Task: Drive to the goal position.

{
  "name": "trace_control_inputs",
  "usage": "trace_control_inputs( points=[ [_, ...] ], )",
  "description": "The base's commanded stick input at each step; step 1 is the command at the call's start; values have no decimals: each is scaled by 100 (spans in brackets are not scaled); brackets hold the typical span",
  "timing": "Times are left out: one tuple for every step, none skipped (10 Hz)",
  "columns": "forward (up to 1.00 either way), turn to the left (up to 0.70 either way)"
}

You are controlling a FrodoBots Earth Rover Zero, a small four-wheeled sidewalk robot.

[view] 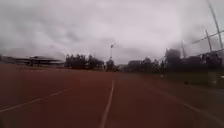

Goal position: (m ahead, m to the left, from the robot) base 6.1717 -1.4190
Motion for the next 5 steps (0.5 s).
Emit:
trace_control_inputs(
  points=[
    [70,0],
    [70,0],
    [70,0],
    [70,0],
    [70,0]
  ],
)
